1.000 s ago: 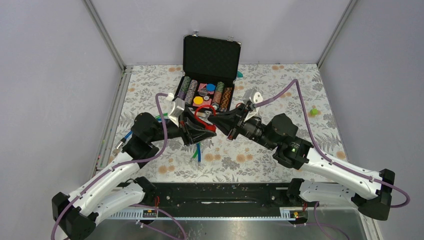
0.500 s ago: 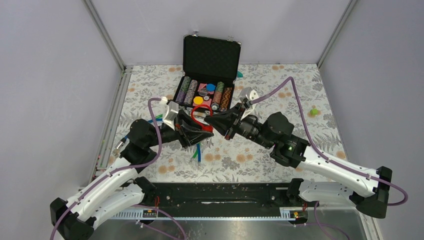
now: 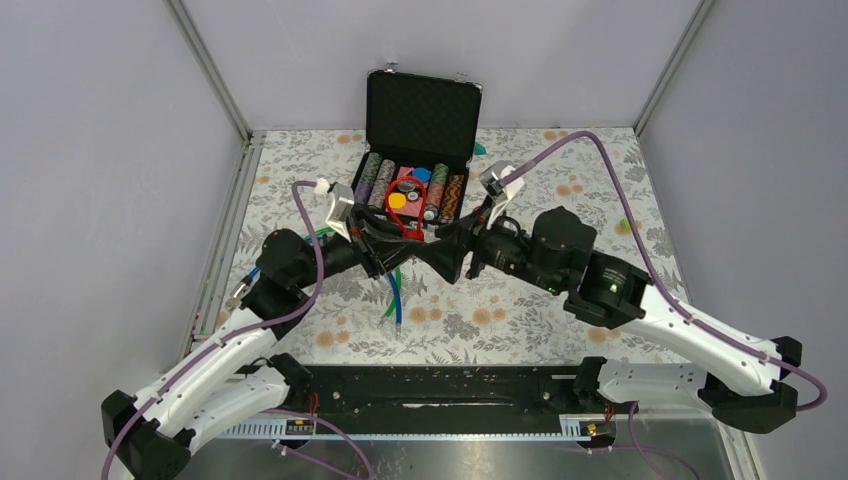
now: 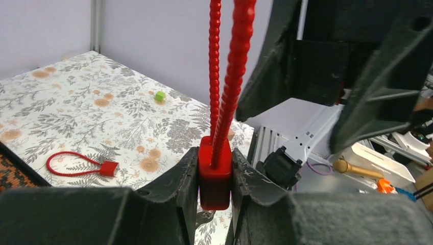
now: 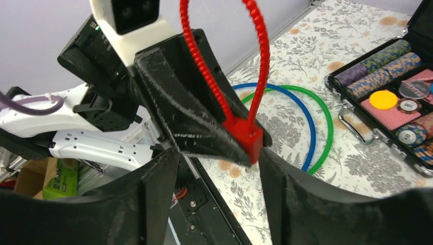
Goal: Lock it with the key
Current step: Lock the lock.
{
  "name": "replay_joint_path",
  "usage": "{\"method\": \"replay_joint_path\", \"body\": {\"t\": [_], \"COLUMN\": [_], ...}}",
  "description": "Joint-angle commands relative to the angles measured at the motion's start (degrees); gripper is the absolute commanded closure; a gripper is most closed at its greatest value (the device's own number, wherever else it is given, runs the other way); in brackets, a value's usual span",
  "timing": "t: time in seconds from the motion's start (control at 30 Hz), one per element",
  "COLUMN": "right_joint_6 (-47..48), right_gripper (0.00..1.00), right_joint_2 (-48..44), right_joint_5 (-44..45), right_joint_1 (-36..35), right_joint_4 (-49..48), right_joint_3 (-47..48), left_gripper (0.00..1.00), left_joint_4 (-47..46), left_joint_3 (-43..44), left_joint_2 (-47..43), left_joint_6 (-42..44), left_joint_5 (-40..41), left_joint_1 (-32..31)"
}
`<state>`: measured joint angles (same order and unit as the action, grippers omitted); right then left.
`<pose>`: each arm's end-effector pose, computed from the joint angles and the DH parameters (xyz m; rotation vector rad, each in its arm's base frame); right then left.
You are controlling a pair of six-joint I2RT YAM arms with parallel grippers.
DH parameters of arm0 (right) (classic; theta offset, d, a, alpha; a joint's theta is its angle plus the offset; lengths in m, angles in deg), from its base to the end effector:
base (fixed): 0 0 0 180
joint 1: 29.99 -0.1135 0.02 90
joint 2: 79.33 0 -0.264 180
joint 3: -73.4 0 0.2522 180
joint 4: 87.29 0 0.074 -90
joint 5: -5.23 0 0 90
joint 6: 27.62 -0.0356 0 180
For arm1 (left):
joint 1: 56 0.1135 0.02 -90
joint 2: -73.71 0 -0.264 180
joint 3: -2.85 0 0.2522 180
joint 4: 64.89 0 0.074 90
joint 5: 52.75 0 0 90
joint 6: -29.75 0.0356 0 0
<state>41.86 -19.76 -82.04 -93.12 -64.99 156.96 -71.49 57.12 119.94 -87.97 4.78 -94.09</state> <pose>0.1038 0.2010 0.4469 -0.5623 1.5534 1.1050 0.1360 -0.1309 0.3657 0.6485 1.3389 -1.3194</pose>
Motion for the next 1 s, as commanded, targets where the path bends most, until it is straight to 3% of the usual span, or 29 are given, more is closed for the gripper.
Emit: {"method": "replay_joint_path", "body": {"t": [0.0, 0.17, 0.33, 0.53, 0.77, 0.97], "right_joint_6": [-3.20, -4.65, -5.43, -10.07, -17.46, -19.93], "right_gripper": [0.29, 0.18, 0.16, 0.16, 0.19, 0.23], "right_joint_2": [-3.33, -7.63, -8.86, -8.37, -7.36, -5.24], "right_joint_5": [3.04, -1.74, -7.38, -16.77, -27.82, -32.29], "right_joint_1": [-0.67, -0.64, -0.07, 4.72, 11.51, 12.29], "right_joint_4": [5.22, -1.45, -7.36, -20.90, -40.64, -47.61], "right_joint_3": [2.41, -3.69, -8.53, -15.51, -21.88, -21.24], "left_gripper": [1.00, 1.00, 1.00, 1.00, 1.00, 1.00], "left_joint_4": [-3.99, -3.32, -6.89, -10.05, -19.81, -30.09], "left_joint_3": [3.74, 6.63, 9.36, 12.18, 12.36, 11.91], "left_joint_2": [1.01, 3.04, 4.80, 6.58, 8.13, 9.79], "left_joint_6": [-2.35, -8.09, -14.22, -18.07, -23.64, -28.45], "left_joint_5": [4.88, 5.01, 1.39, -1.68, -7.65, -12.86], "left_joint_1": [0.39, 0.56, 0.72, 0.76, 0.82, 0.74]}}
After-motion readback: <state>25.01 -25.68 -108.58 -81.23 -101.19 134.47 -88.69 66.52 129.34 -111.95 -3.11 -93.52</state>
